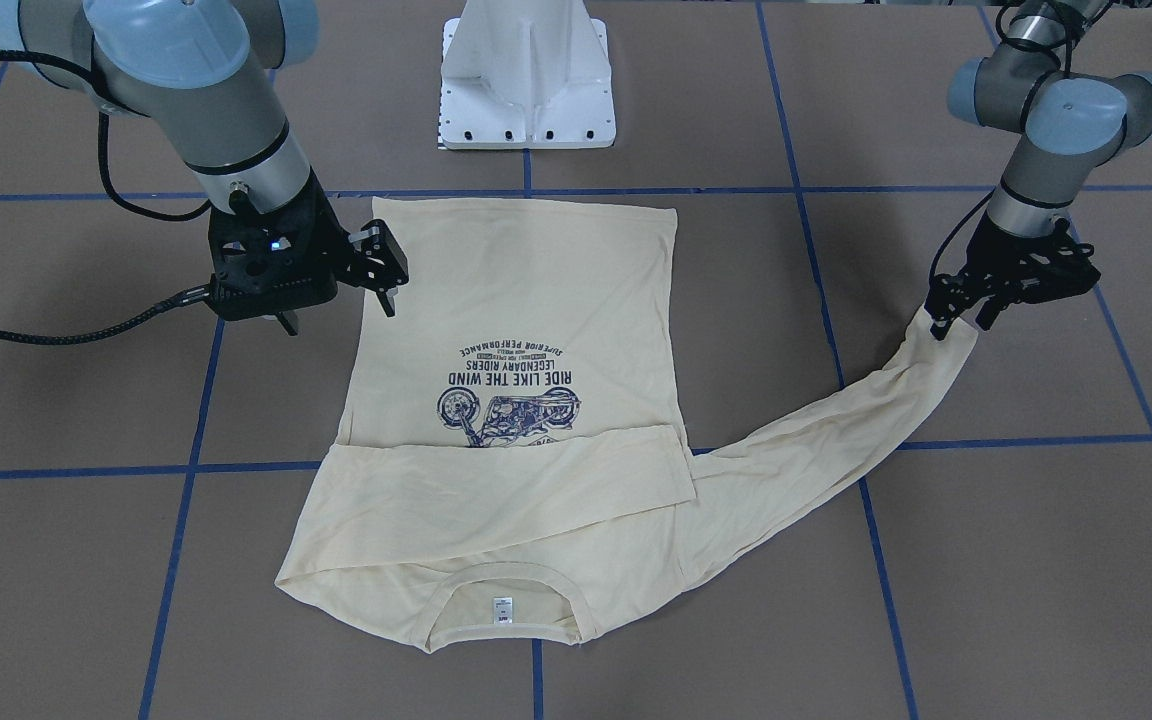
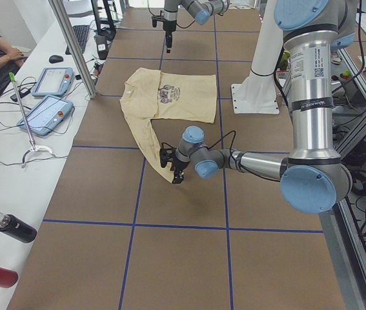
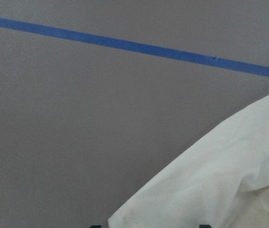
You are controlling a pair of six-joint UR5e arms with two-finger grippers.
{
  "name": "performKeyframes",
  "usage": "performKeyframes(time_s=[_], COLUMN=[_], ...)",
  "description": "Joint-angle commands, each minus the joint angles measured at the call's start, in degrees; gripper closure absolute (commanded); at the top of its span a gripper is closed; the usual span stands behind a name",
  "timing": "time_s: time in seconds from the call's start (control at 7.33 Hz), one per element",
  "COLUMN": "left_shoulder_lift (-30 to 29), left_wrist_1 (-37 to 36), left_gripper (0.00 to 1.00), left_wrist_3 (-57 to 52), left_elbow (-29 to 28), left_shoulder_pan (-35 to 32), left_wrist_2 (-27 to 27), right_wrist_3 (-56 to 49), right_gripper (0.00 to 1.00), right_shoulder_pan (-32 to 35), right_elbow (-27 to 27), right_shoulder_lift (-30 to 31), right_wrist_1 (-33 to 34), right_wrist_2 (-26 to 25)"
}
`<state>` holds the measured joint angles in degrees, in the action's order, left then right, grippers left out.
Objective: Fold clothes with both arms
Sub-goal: 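Release the sleeve and raise the right gripper while the left gripper reaches the other cuff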
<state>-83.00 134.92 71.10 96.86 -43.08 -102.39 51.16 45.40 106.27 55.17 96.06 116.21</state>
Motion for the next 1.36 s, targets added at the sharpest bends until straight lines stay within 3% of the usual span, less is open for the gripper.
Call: performKeyframes(time_s=[0.0,0.68,0.95,1.23], left_shoulder_lift=[0.1,0.4,0.6,0.6], left_wrist_1=[0.0,-0.1,-0.1,-0.1], left_gripper=[0.28,0.28,0.37,0.37], left_wrist_3=[0.0,0.0,0.0,0.1], left_elbow=[0.1,-0.1,-0.1,0.0], left_shoulder_pan=[0.0,0.6,0.8,0.9], left_wrist_2=[0.0,0.9,1.2,1.2], right_wrist_3=[0.0,0.0,-0.1,-0.1], right_gripper=[0.0,0.0,0.0,0.0], right_shoulder_pan=[0.4,0.9,0.9,1.1], right_elbow=[0.1,0.0,0.0,0.0], right_shoulder_lift=[-0.1,0.1,0.1,0.2], right_wrist_1=[0.0,-0.1,0.0,0.0], right_wrist_2=[0.1,0.5,0.5,0.5])
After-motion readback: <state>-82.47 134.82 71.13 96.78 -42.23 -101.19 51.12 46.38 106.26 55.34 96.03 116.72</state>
